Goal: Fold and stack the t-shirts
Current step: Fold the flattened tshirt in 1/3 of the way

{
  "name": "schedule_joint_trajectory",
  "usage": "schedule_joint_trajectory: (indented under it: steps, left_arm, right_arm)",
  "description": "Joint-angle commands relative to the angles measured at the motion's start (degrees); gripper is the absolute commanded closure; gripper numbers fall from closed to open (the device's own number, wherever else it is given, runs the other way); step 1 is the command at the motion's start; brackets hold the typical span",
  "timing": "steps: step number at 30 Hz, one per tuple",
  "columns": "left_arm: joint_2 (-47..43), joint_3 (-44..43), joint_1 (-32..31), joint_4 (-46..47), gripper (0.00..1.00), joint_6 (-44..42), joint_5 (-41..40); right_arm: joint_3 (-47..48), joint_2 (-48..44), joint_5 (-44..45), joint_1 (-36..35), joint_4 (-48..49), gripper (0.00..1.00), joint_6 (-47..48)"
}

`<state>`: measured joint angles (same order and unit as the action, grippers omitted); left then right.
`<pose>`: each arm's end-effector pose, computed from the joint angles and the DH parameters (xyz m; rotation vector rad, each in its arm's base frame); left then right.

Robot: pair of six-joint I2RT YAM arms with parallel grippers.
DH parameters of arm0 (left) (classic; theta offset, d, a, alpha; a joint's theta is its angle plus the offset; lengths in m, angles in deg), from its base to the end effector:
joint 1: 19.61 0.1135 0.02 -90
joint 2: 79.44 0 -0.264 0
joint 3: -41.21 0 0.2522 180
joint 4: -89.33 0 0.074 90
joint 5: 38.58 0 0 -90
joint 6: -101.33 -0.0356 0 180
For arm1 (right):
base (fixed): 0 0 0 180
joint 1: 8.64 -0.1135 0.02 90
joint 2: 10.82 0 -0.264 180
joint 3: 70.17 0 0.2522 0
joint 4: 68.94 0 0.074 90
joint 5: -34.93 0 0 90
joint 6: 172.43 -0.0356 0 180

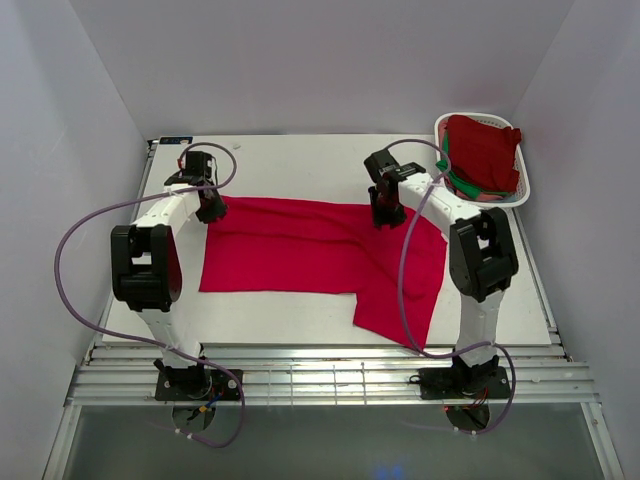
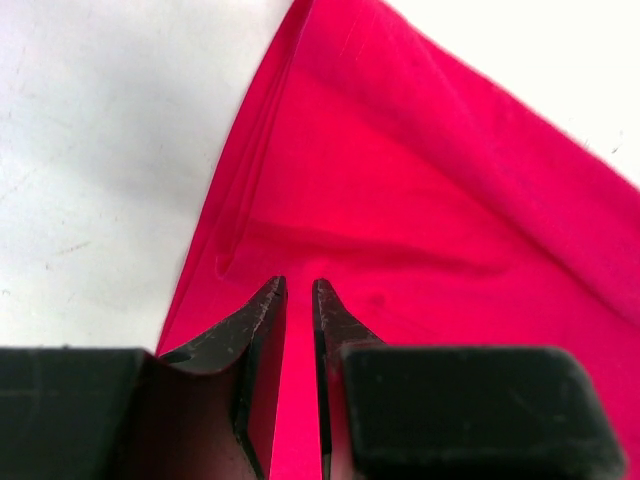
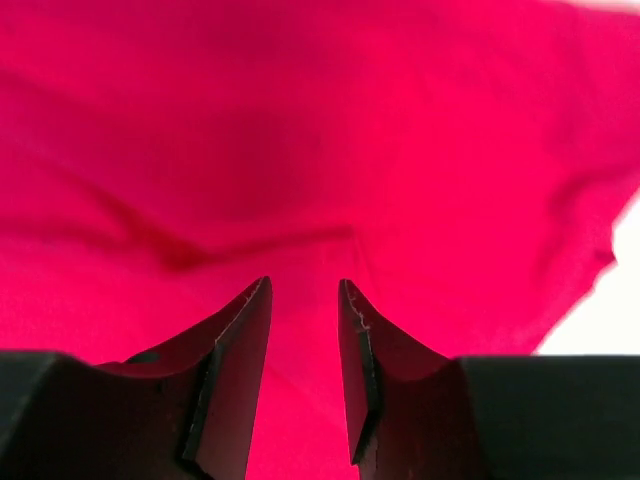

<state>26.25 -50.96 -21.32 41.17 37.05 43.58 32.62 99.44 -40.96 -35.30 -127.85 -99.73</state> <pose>0.3884 -0.0067 0.2125 -0.5915 2.5630 0.0178 0.3658 0.1739 0.2289 -0.1489 2.6646 -0.0974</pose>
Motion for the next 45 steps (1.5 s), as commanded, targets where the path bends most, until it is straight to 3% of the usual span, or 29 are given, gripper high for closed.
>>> schedule_joint_trajectory:
  steps: [1, 11, 40, 43, 45]
  left_arm:
    - [-4.44, 1.68, 0.05, -0.15, 0.72, 1.00, 0.28]
    - [-3.21, 4.50, 0.05, 0.55, 0.63, 0.83, -1.83]
    - [1.71, 1.33, 0.05, 0.38, 0.60, -0.84, -5.52]
    - [1.63, 1.24, 0.05, 0.29, 0.62, -1.10, -5.96]
    - [1.54, 1.16, 0.05, 0.29, 0.67, -1.37, -6.23]
  right_arm:
    - [5.26, 4.34, -0.22, 0.02, 3.30, 0.61, 2.00]
    - [9.67, 10.94, -2.24, 1.43, 4.80, 0.62, 2.80]
    - [-4.83, 3.47, -0.92, 1.87, 4.72, 0.62, 1.04]
    - [-5.71, 3.13, -1.10, 1.96, 4.54, 0.72, 0.69]
    - [-5.89, 2.60, -1.10, 1.96, 4.10, 0.91, 0.60]
